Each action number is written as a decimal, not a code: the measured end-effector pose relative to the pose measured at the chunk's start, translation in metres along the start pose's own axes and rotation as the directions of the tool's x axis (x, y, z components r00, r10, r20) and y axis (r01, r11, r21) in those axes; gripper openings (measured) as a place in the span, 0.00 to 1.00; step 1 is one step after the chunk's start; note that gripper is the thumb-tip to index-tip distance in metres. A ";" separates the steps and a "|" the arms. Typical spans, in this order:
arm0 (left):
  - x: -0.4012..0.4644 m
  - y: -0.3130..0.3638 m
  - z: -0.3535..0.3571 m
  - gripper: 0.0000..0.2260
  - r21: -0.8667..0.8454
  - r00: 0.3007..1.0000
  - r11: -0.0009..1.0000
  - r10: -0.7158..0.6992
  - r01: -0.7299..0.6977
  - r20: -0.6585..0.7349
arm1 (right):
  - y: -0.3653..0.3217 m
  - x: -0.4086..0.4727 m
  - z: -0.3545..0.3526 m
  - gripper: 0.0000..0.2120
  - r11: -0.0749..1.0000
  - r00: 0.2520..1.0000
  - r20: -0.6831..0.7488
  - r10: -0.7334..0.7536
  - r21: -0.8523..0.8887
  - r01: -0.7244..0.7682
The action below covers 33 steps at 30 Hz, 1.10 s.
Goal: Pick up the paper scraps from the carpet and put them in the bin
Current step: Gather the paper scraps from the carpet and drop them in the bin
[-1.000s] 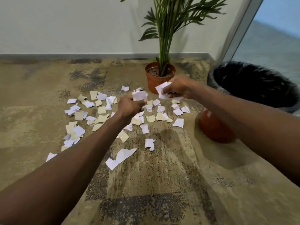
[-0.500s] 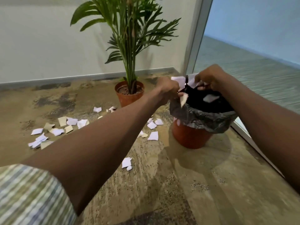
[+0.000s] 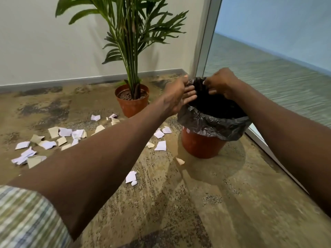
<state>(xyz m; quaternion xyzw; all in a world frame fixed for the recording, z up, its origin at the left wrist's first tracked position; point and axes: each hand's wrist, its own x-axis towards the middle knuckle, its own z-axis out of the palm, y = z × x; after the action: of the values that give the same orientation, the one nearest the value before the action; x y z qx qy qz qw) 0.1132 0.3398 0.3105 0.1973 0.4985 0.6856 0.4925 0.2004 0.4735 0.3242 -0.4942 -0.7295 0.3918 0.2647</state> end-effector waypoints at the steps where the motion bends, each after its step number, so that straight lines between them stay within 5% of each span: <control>1: -0.001 -0.003 -0.009 0.14 -0.002 0.999 1.000 0.019 -0.019 -0.034 | -0.001 -0.003 0.004 0.08 0.999 0.999 0.003 -0.038 0.018 0.037; 4: -0.006 -0.015 -0.044 0.08 0.067 0.992 0.997 0.048 -0.041 -0.113 | -0.008 -0.018 0.022 0.02 0.980 0.980 0.077 -0.182 0.090 0.175; 11: -0.037 -0.066 -0.163 0.06 0.341 0.948 0.933 0.003 0.111 -0.317 | -0.008 -0.064 0.102 0.05 0.913 0.833 0.373 -0.408 0.141 0.384; 16: -0.078 -0.118 -0.246 0.07 0.486 0.869 0.832 0.008 0.269 -0.494 | 0.053 -0.068 0.170 0.07 0.872 0.752 0.635 -0.177 -0.254 0.419; 19: -0.100 -0.144 -0.283 0.14 0.709 0.796 0.581 0.163 0.400 -0.583 | 0.101 -0.066 0.194 0.12 0.656 0.723 0.690 0.016 -0.553 0.514; 21: -0.115 -0.161 -0.301 0.22 0.745 0.709 0.414 0.274 0.523 -0.650 | 0.130 -0.071 0.203 0.16 0.553 0.705 0.703 0.097 -0.627 0.549; 23: -0.129 -0.176 -0.313 0.30 0.652 0.549 0.317 0.361 0.688 -0.754 | 0.154 -0.079 0.210 0.20 0.473 0.696 0.691 0.195 -0.688 0.550; 25: -0.141 -0.187 -0.321 0.41 0.443 0.340 0.387 0.305 0.809 -0.889 | 0.173 -0.085 0.219 0.25 0.417 0.720 0.621 0.310 -0.769 0.484; 27: -0.147 -0.193 -0.326 0.49 0.186 0.152 0.524 0.107 0.831 -0.983 | 0.178 -0.093 0.230 0.25 0.347 0.754 0.558 0.347 -0.823 0.449; 29: -0.147 -0.198 -0.330 0.49 0.001 0.049 0.604 -0.064 0.797 -0.997 | 0.172 -0.098 0.243 0.18 0.359 0.762 0.596 0.256 -0.790 0.497; 33: -0.134 -0.220 -0.326 0.44 0.200 0.211 0.530 0.042 0.824 -0.977 | 0.139 -0.100 0.276 0.09 0.614 0.680 0.733 -0.006 -0.534 0.581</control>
<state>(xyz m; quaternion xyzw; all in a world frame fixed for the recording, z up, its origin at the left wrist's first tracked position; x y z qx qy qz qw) 0.0292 0.0672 0.0082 -0.2024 0.9341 0.2356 0.1762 0.0956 0.3236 0.0562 -0.2430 -0.9412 0.1597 -0.1719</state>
